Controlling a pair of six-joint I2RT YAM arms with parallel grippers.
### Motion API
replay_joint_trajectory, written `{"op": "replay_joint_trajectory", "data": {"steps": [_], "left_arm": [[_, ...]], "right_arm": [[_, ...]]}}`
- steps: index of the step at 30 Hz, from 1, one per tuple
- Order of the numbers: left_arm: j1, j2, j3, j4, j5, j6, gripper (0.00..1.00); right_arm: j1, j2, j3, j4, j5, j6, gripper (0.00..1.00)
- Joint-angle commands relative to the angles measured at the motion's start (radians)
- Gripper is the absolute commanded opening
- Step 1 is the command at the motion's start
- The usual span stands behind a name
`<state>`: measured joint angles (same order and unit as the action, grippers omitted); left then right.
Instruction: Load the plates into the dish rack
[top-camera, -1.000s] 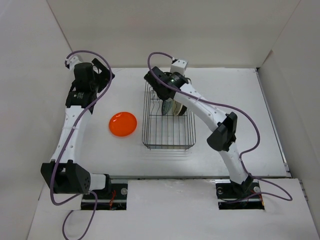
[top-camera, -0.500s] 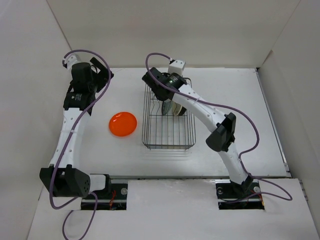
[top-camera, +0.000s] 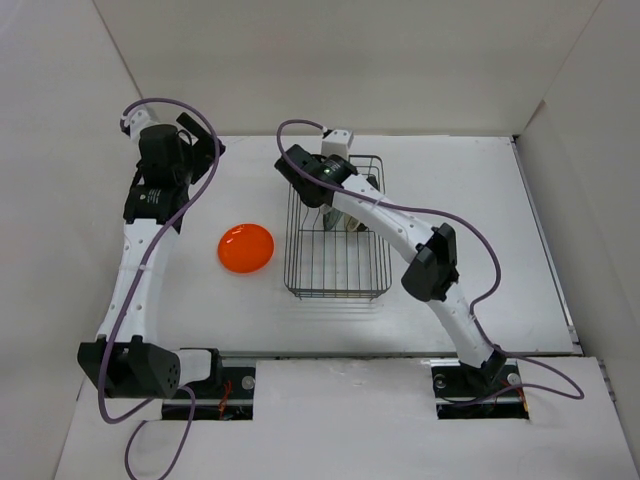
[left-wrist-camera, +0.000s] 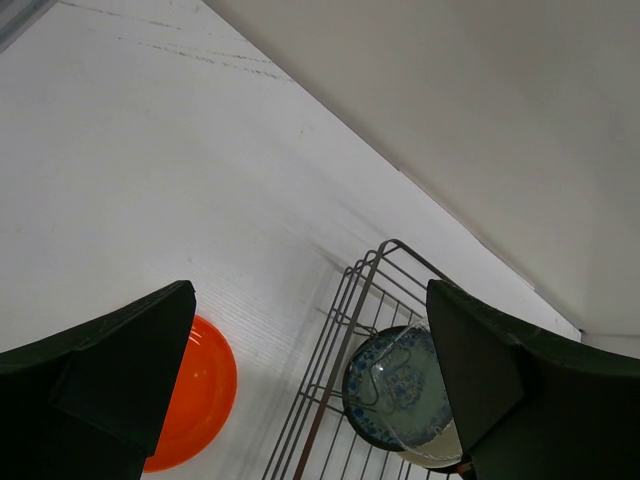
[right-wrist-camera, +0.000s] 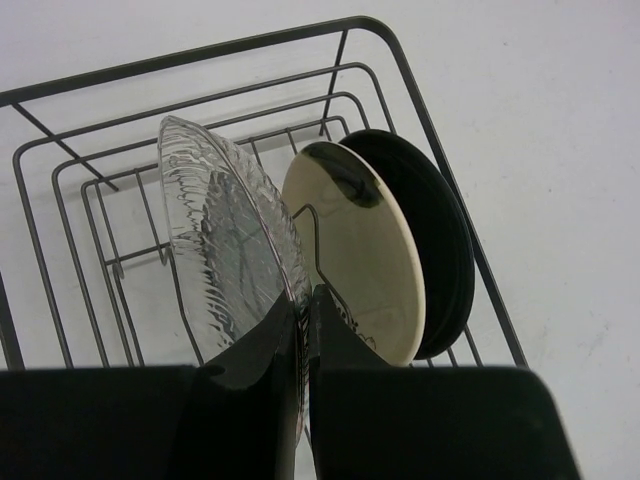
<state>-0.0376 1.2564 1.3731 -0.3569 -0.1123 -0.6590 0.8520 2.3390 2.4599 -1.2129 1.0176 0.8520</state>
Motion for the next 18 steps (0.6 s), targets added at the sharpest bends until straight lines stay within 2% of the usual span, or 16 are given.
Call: {"op": "replay_joint_trajectory", "data": {"steps": [1, 6, 9, 10, 11, 12, 14, 15, 16, 18], "left_arm": [[-0.001, -0.034, 0.044, 0.021, -0.017, 0.013, 1.00], [-0.001, -0.034, 0.044, 0.021, -0.017, 0.013, 1.00], [-0.001, -0.034, 0.044, 0.021, -0.026, 0.022, 1.00], [-0.001, -0.034, 0.044, 0.021, -0.026, 0.022, 1.00], [-0.001, -0.034, 0.044, 0.021, -0.026, 0.022, 1.00], [-0.001, -0.034, 0.044, 0.021, -0.026, 0.022, 1.00], [-0.001, -0.034, 0.044, 0.021, -0.026, 0.022, 1.00], [-0.001, -0.034, 0.044, 0.021, -0.035, 0.022, 1.00], [-0.001, -0.034, 0.044, 0.021, -0.044, 0.022, 1.00], [-0.001, -0.034, 0.044, 0.021, -0.053, 0.022, 1.00]], "right_arm": [[0.009, 0.000, 0.034, 0.053, 0.022, -0.031, 0.00], [0.009, 0.029, 0.034, 0.102, -0.028, -0.070, 0.00], [0.009, 0.039, 0.034, 0.113, -0.037, -0.088, 0.05], [0.009, 0.039, 0.034, 0.122, -0.048, -0.088, 0.09], [0.009, 0.039, 0.034, 0.122, -0.048, -0.099, 0.22], [0.009, 0.039, 0.034, 0.131, -0.048, -0.099, 0.30], [0.009, 0.039, 0.034, 0.131, -0.057, -0.110, 0.32], [0.009, 0.030, 0.034, 0.131, -0.057, -0.110, 0.40], [0.009, 0.029, 0.024, 0.142, -0.057, -0.110, 0.42], [0.009, -0.001, 0.024, 0.142, -0.057, -0.110, 0.55]]}}
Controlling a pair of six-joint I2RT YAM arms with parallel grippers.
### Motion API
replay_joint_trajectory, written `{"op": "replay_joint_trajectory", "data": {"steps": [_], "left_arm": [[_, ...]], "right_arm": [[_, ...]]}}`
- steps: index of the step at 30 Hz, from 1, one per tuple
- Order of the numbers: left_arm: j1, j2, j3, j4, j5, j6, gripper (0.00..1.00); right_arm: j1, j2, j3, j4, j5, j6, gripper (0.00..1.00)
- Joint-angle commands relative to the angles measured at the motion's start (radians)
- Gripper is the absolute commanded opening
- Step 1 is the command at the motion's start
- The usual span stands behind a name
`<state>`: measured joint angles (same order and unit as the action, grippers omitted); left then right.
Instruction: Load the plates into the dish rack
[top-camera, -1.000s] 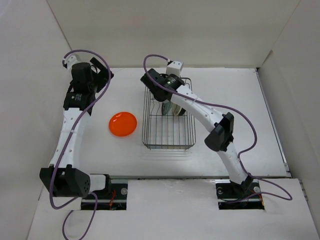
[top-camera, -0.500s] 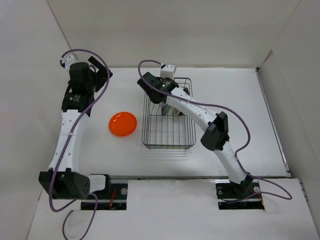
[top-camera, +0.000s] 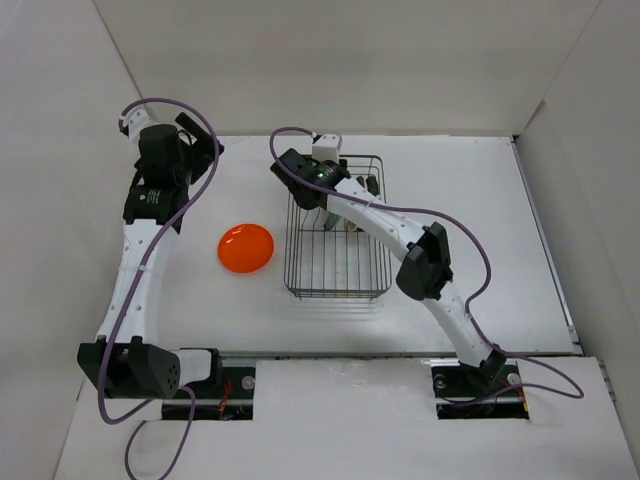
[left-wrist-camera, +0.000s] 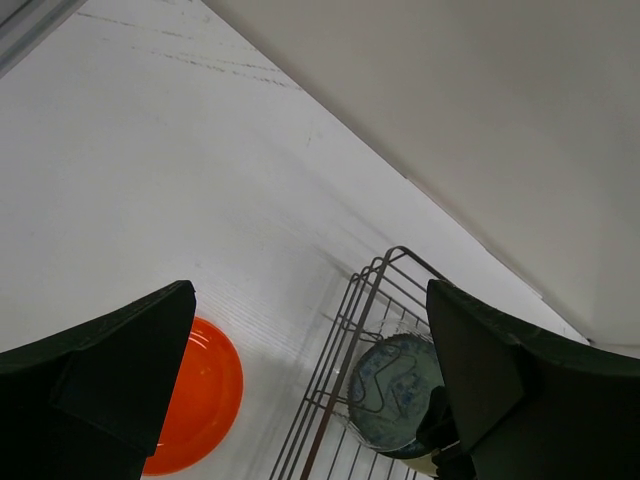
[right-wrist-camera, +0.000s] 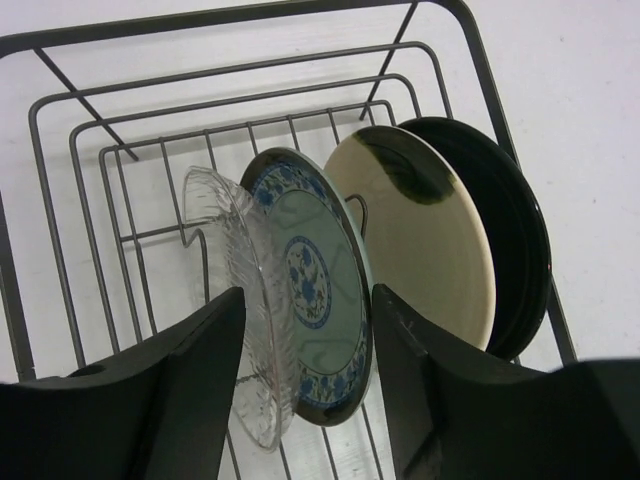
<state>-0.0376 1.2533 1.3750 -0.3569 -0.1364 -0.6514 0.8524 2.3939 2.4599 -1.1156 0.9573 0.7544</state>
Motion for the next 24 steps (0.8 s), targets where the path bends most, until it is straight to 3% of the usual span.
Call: {"op": "replay_joint_trajectory", "data": {"steps": [1, 5, 9, 11, 16, 24], "left_arm": [[-0.001, -0.031, 0.042, 0.012, -0.041, 0.015, 1.00], [0.008, -0.031, 0.042, -0.017, -0.089, 0.006, 1.00], [0.056, 0.029, 0.016, -0.037, -0.054, -0.053, 1.00], [0.122, 0.038, -0.040, -0.024, 0.021, -0.073, 1.00], [0.241, 0.011, -0.350, 0.055, 0.110, -0.154, 1.00], [0.251, 0.011, -0.588, 0.199, 0.244, -0.209, 1.00]], "right_arm": [[0.008, -0.067, 0.011, 0.045, 0.003, -0.012, 0.60], [0.008, -0.160, -0.009, 0.054, 0.003, -0.012, 0.65], [0.017, -0.292, -0.068, 0.088, 0.038, -0.064, 0.84], [0.017, -0.381, -0.128, 0.125, 0.049, -0.117, 1.00], [0.017, -0.576, -0.340, 0.298, -0.030, -0.271, 1.00], [0.017, -0.794, -0.656, 0.637, -0.300, -0.467, 1.00]]}}
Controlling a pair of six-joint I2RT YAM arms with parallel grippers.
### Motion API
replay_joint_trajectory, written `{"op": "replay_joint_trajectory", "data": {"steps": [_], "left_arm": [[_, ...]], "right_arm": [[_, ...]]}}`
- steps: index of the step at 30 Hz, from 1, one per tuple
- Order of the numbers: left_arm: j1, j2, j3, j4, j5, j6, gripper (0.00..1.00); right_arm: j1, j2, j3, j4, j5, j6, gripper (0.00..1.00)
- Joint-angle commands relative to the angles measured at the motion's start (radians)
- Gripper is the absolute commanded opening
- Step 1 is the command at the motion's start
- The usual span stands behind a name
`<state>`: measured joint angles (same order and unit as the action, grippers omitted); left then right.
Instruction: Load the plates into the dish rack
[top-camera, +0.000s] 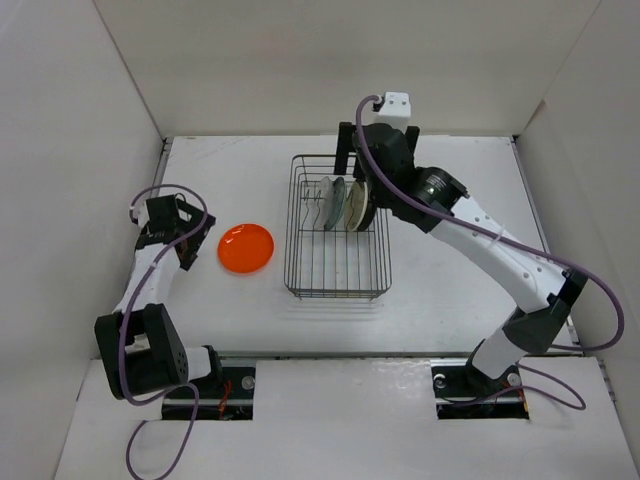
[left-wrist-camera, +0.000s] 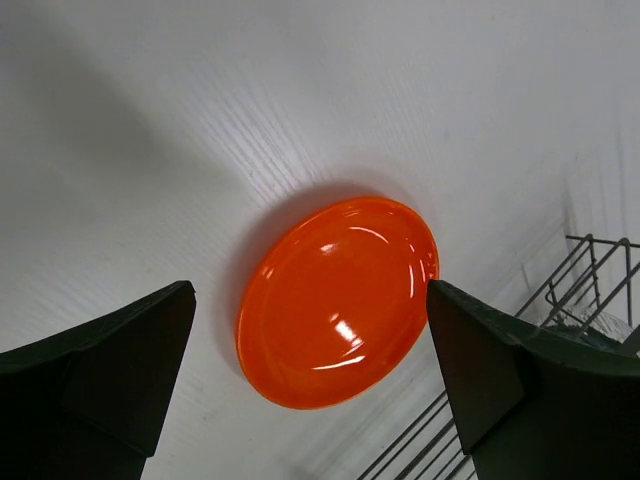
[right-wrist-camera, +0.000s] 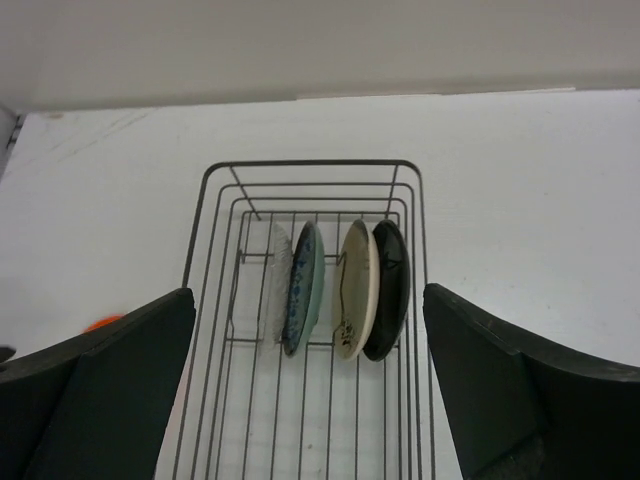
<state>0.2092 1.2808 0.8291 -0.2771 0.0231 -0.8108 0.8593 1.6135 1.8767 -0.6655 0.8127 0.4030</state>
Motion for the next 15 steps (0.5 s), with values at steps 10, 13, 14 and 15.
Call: {"op": "replay_joint_trajectory", "data": {"steps": [10, 13, 14, 15], "left_arm": [[-0.053, -0.026, -0.343, 0.407, 0.195, -0.172, 0.90], [-0.071, -0.017, -0.396, 0.476, 0.186, -0.211, 0.85], [-0.083, -0.006, -0.397, 0.492, 0.186, -0.211, 0.82], [-0.083, -0.006, -0.410, 0.506, 0.186, -0.221, 0.78]], "right_arm": [[0.010, -0.099, -0.194, 0.261, -0.337, -0.187, 1.00], [0.010, -0.124, -0.218, 0.271, -0.356, -0.196, 1.00], [0.010, -0.124, -0.229, 0.271, -0.365, -0.205, 1.00], [0.010, -0.135, -0.229, 0.271, -0.365, -0.205, 1.00]]}}
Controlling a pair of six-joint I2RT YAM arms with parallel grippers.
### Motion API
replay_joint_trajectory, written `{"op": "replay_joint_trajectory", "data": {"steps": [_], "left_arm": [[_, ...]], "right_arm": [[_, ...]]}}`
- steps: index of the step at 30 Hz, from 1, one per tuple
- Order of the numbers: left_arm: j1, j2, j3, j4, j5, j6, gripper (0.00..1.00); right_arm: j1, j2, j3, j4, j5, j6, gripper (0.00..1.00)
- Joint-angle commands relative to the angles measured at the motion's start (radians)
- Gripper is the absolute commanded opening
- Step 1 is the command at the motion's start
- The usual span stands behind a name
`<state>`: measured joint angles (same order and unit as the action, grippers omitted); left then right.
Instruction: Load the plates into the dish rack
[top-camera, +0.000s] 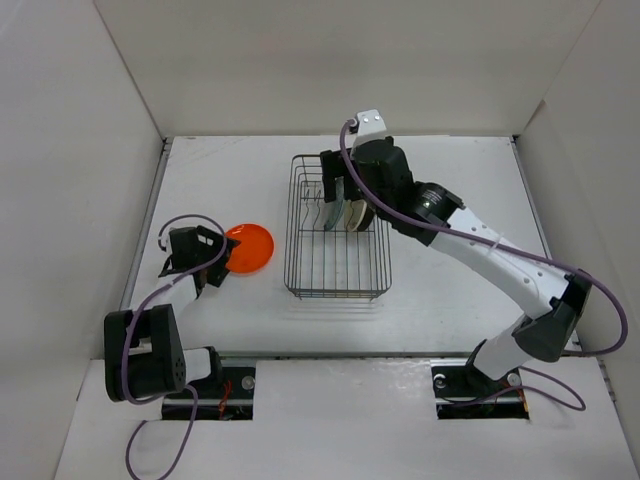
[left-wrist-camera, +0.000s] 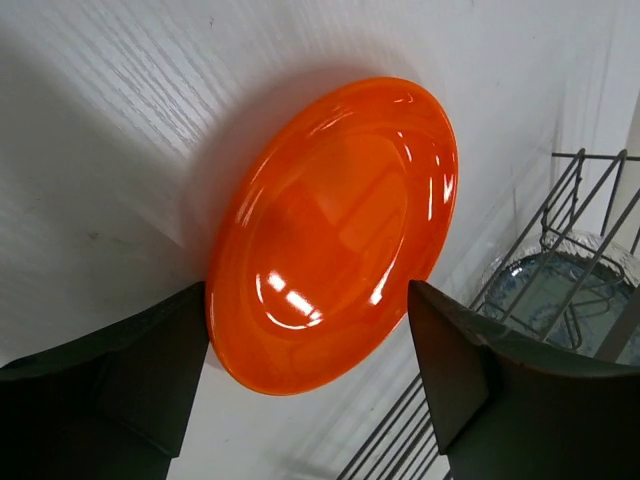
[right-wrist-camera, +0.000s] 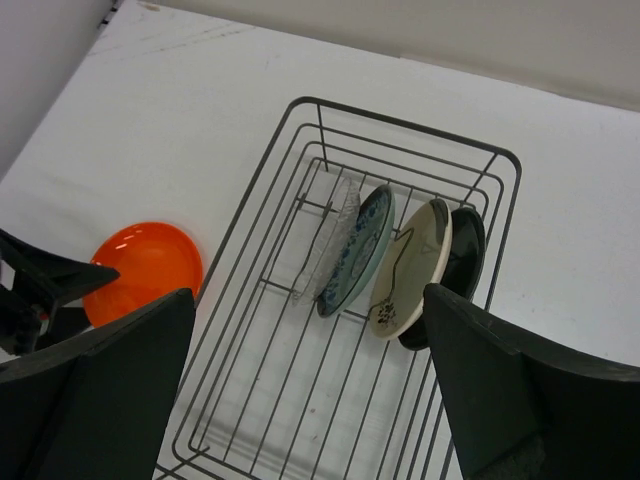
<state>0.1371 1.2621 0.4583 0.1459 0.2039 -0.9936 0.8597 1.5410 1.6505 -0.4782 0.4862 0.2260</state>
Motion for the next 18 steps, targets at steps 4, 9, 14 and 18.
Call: {"op": "replay_joint_trajectory", "data": {"steps": [4, 9, 14, 18], "left_arm": [[-0.021, 0.054, -0.040, 0.107, -0.004, -0.039, 0.61], [-0.030, 0.043, -0.040, 0.095, -0.024, -0.059, 0.43], [-0.030, 0.034, -0.030, 0.075, -0.047, -0.069, 0.32], [-0.030, 0.057, -0.009, 0.075, -0.047, -0.069, 0.24]], "right_arm": [[0.010, -0.085, -0.023, 0.093, -0.047, -0.028, 1.00], [0.010, -0.104, -0.034, 0.093, -0.038, -0.028, 1.00], [0.010, -0.104, -0.034, 0.102, -0.038, -0.028, 1.00], [0.010, -0.113, -0.034, 0.102, -0.038, -0.037, 1.00]]}}
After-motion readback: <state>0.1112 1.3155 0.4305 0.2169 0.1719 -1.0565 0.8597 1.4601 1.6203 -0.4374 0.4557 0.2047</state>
